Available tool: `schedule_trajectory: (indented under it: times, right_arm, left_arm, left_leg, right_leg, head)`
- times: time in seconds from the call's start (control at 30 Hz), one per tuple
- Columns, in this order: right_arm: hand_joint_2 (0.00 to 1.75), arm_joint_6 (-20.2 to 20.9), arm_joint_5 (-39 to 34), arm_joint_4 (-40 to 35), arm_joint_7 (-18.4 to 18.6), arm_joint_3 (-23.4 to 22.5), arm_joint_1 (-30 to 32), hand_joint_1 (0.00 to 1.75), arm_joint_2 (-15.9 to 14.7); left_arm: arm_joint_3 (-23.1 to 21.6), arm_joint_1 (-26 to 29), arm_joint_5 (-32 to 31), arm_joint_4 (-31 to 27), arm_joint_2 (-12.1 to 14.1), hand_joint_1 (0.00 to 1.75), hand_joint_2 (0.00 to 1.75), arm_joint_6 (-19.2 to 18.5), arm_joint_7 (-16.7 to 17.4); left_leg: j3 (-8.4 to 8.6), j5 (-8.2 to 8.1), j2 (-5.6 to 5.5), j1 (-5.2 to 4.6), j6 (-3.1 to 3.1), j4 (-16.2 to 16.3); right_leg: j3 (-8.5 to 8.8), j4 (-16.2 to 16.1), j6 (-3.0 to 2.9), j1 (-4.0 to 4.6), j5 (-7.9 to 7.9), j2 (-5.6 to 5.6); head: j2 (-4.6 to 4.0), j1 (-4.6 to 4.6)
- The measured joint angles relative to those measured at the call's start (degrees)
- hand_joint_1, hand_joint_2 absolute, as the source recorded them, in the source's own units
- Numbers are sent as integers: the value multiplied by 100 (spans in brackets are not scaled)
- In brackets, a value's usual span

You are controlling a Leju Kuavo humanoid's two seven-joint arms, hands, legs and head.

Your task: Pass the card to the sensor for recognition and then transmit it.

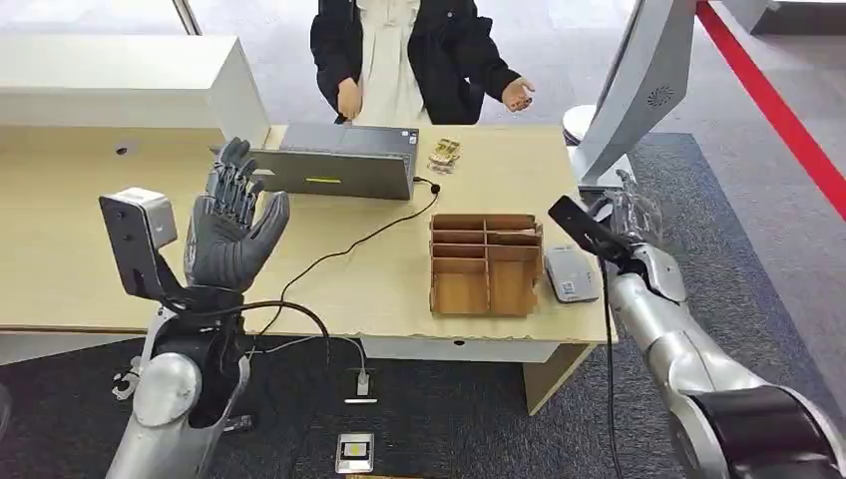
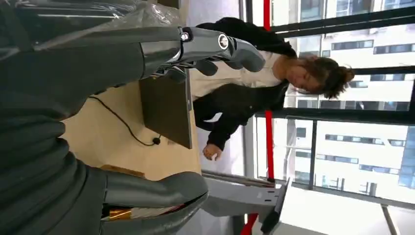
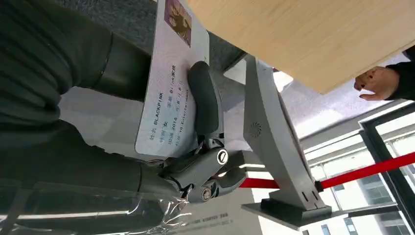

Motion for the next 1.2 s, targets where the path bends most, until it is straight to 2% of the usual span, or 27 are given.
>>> schedule_trajectory:
  times: [1.2]
  right_arm:
    - [175, 223, 39, -35, 234, 11, 749, 175, 101]
  left_arm:
    - [-4, 42, -4, -264, 140, 0, 175, -107, 319]
  left_leg:
    - [1, 0, 2, 0, 0, 0]
  right_leg:
    - [1, -1, 0, 0, 0, 0]
  head:
    - [0, 0]
